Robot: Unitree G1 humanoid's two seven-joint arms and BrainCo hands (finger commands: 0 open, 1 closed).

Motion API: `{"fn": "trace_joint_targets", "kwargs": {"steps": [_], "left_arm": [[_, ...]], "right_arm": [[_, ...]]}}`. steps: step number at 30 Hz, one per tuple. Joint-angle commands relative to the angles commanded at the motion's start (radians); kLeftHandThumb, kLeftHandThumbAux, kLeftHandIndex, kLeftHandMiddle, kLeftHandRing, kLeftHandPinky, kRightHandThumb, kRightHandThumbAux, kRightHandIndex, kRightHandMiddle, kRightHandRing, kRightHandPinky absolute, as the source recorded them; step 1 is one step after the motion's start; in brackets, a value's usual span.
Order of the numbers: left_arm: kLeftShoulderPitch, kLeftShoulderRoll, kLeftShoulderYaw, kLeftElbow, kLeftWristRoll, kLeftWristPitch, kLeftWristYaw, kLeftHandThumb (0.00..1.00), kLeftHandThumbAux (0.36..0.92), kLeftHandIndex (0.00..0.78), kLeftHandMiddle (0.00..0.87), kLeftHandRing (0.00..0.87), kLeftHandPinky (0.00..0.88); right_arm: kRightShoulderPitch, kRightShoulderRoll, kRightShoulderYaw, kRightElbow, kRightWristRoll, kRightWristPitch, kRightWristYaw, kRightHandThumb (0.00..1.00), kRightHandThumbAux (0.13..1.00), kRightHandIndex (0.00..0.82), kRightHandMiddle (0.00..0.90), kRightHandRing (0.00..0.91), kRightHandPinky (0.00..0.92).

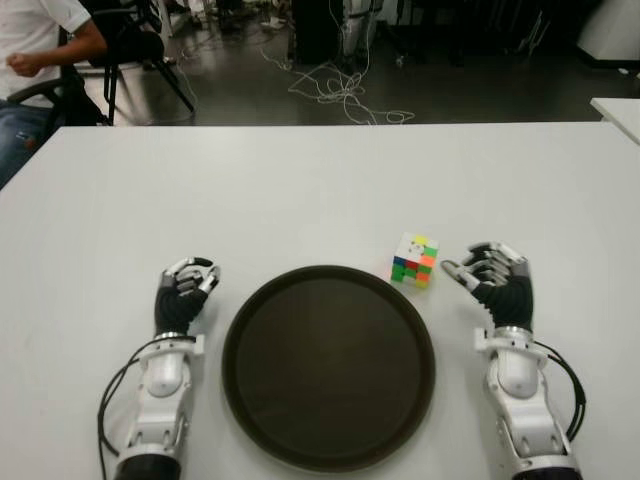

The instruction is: Pick up the Rubik's Cube and put it in the plate

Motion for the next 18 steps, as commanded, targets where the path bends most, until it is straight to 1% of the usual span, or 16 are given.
{"fn": "trace_joint_targets", "kwargs": {"steps": [3,5,8,12,18], "left_arm": [[0.000,-0.002,0.003,-0.004,-0.008,0.006,-0.005,0.707,0.705,0.444,0.809,0.822,0.812],[0.002,-0.005,0.004,-0.011,-0.013,0.014,-0.009,0.707,0.705,0.444,0.810,0.825,0.816],[0.005,-0.005,0.004,-0.016,-0.015,0.018,-0.009,0.708,0.705,0.444,0.812,0.828,0.820],[0.004,-0.001,0.001,-0.009,-0.011,0.011,-0.008,0.707,0.705,0.444,0.812,0.829,0.818],[0.004,0.000,-0.001,-0.002,-0.007,-0.003,-0.005,0.706,0.705,0.444,0.811,0.826,0.813]], "right_arm": [[-0.014,-0.009,-0.009,0.057,-0.005,-0.053,0.030,0.000,0.672,0.016,0.023,0.019,0.012],[-0.017,-0.018,-0.016,0.092,-0.017,-0.068,0.039,0.000,0.657,0.008,0.011,0.009,0.006],[-0.018,-0.021,-0.022,0.108,-0.046,-0.076,0.035,0.000,0.646,0.002,0.003,0.003,0.002],[-0.020,-0.024,-0.023,0.117,-0.088,-0.079,0.018,0.000,0.662,0.000,0.000,0.000,0.000],[-0.022,-0.018,-0.032,0.124,-0.104,-0.087,0.005,0.000,0.666,0.000,0.000,0.000,0.000]]}}
